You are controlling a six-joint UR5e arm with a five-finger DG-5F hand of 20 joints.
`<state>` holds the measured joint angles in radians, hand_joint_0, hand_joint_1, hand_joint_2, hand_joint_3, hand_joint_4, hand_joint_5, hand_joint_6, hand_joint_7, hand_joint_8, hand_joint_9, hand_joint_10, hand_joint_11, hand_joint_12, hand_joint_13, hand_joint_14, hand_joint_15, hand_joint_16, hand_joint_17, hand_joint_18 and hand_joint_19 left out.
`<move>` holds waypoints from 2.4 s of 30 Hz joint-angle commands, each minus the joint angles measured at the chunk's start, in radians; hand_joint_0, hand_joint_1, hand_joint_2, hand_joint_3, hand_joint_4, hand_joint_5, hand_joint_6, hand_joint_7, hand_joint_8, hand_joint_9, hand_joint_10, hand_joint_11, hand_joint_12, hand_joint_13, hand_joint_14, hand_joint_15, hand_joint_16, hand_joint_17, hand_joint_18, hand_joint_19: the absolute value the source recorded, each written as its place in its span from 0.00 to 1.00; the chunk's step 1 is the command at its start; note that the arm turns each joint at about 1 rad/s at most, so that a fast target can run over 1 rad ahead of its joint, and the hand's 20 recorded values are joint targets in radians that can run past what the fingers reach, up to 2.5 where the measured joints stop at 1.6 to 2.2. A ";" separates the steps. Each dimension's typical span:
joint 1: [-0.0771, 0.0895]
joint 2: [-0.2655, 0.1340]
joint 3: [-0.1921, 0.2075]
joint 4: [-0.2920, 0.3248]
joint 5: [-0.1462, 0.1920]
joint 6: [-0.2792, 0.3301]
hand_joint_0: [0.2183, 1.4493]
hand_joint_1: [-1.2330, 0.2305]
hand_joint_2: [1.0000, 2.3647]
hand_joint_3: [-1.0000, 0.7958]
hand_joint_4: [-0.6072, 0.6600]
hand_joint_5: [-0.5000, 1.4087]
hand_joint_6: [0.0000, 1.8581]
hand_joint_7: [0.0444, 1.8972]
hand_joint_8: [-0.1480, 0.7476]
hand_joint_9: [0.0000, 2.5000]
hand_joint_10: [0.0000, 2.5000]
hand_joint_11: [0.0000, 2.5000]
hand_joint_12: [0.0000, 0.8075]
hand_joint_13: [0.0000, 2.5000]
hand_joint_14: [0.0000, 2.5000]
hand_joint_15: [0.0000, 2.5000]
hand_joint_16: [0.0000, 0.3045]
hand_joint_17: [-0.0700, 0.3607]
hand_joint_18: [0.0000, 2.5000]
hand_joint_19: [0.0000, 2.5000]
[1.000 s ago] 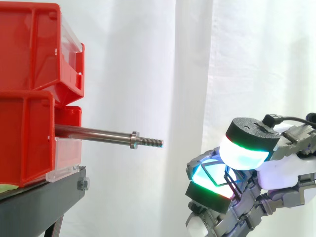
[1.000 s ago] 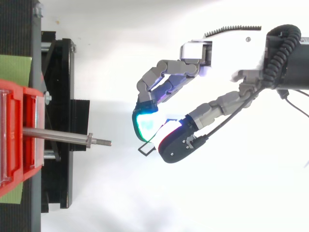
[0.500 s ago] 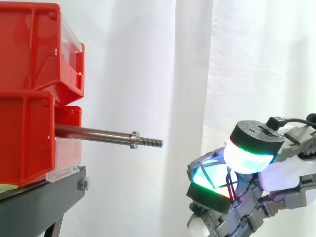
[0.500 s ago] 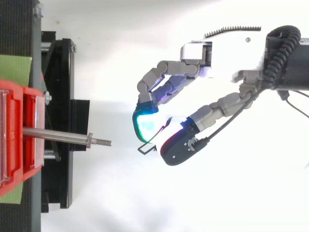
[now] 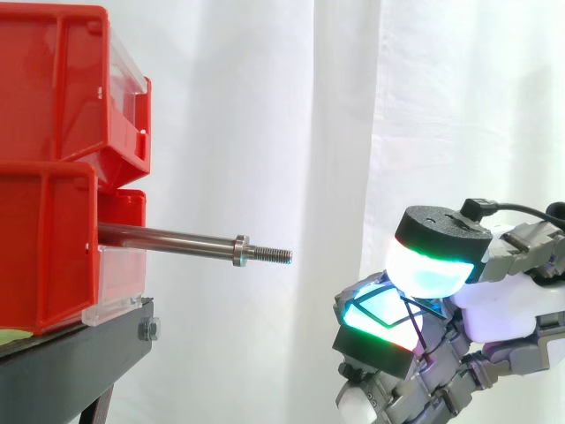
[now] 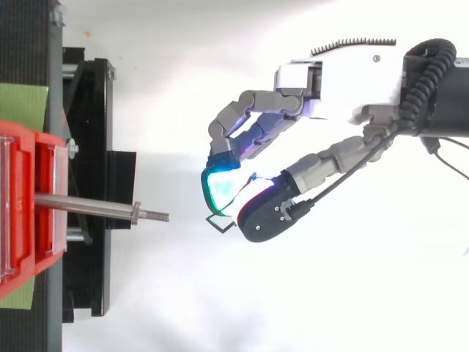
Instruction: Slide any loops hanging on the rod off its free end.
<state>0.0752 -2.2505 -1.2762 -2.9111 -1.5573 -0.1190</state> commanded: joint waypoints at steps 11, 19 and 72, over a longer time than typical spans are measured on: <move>0.000 0.000 0.008 -0.014 0.000 0.024 0.30 0.29 0.01 0.35 0.61 0.17 0.46 0.57 0.54 0.30 0.00 0.07 0.44 0.26 0.00 0.00 0.17 0.43 0.30 0.05; 0.000 0.000 0.008 -0.016 0.000 0.029 0.27 0.34 0.00 0.28 0.63 0.18 0.45 0.56 0.55 0.31 0.00 0.07 0.44 0.26 0.00 0.00 0.17 0.44 0.30 0.05; 0.003 0.000 0.014 -0.016 0.000 0.029 0.32 0.30 0.00 0.30 0.62 0.17 0.47 0.55 0.53 0.30 0.00 0.08 0.43 0.26 0.00 0.00 0.17 0.43 0.31 0.05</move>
<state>0.0779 -2.2504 -1.2631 -2.9269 -1.5570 -0.0905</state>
